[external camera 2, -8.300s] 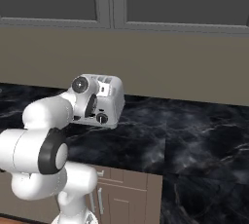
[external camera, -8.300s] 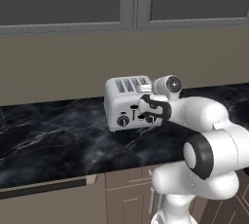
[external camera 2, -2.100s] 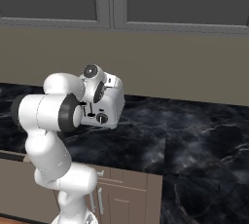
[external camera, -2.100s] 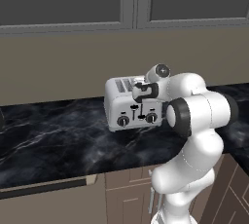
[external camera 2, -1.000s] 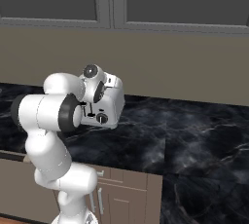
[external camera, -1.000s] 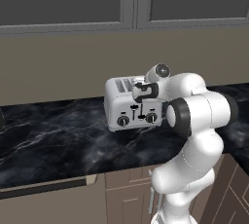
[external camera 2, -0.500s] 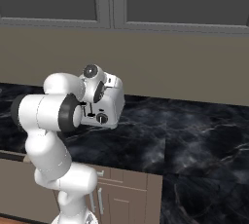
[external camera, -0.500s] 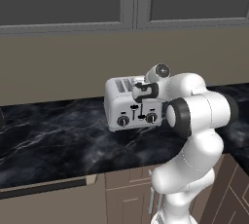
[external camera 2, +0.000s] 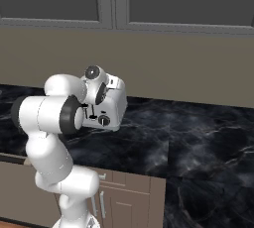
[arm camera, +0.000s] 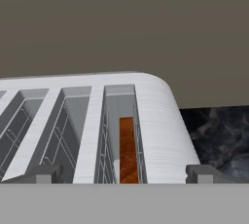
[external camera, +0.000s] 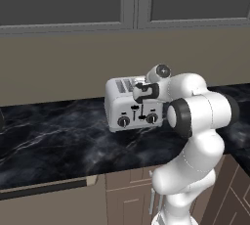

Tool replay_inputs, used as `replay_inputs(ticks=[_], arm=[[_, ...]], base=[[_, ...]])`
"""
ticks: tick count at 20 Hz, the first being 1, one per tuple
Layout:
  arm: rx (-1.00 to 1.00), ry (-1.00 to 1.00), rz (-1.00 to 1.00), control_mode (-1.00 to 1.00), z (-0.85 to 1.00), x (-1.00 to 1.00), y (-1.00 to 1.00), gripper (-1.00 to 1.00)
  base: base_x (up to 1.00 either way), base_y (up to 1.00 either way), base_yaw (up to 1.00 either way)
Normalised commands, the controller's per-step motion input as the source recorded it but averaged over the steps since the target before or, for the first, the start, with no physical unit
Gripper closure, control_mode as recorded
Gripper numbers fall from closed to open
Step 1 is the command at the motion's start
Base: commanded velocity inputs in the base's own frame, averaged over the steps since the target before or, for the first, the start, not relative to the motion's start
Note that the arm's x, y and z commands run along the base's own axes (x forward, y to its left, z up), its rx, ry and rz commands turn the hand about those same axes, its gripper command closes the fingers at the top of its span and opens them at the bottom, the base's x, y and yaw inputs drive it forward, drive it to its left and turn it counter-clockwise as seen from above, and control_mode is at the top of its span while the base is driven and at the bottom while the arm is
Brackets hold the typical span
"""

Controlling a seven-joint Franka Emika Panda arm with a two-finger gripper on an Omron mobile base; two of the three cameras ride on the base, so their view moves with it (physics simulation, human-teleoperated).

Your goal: Start the toaster. Once the lever pops up, take the bread to the plate on the dining counter.

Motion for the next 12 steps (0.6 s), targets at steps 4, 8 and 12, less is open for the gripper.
replay_inputs(ticks=[4, 8, 12], arm=[[0.0, 0.0, 0.0, -1.0, 0.0, 0.0, 0.0, -1.0], [0.0, 0.0, 0.0, -1.0, 0.0, 0.0, 0.0, -1.0], [0.0, 0.0, 0.0, -1.0, 0.0, 0.0, 0.0, -1.0]], base=[[0.0, 0.0, 0.0], [0.0, 0.0, 0.0], [0.0, 0.0, 0.0]])
